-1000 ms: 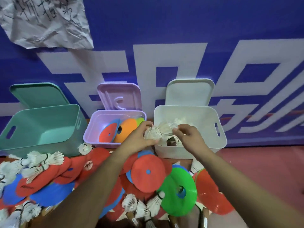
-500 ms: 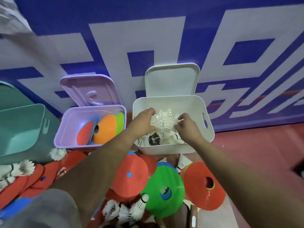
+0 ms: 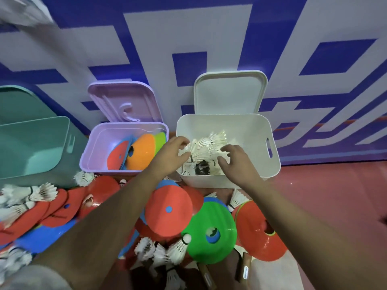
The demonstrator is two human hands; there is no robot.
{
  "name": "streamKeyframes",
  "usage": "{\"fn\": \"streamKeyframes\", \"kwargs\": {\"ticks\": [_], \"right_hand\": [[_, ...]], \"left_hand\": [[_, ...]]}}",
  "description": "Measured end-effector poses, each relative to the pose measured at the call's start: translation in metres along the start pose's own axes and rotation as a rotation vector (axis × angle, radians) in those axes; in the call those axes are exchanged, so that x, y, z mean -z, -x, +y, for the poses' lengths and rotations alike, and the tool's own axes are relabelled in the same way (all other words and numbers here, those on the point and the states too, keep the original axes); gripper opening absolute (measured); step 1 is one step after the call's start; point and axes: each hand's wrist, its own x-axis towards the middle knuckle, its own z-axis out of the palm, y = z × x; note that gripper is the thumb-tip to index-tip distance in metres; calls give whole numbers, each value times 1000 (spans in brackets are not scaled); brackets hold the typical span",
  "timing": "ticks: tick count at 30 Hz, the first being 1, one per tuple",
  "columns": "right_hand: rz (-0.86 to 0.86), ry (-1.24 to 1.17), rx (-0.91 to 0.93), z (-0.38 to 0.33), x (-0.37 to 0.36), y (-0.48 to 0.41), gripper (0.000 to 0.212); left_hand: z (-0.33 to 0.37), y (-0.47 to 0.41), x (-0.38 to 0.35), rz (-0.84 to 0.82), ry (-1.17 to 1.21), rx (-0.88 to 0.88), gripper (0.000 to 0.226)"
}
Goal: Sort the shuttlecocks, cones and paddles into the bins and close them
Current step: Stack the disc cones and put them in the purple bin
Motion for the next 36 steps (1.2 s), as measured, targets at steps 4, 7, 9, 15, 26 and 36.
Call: {"fn": "streamKeyframes", "kwargs": {"ticks": [4,7,9,15,26,36], "right_hand": [[-38,-20,86,-41,-20,22,34],[-79,-28,167,-76,-42,35,39],[-116,-20,221,-92,-58,47,33],[-170,4,195,-94,-102,106,26],[-197,124,-201,-75,-179,237,30],[-131,99,-532,-59,-240,283,51]], "left_hand": [[-25,61,41,119,-7,85,29],[-46,114,65,213,-18,131,24],[-57,150,73,192,-40,164,20],[-86,230,62,22,-12,268,16],[-113,305,14,-273,-32,289,21],[-131,310,-32,-243,-24,300,42]]}}
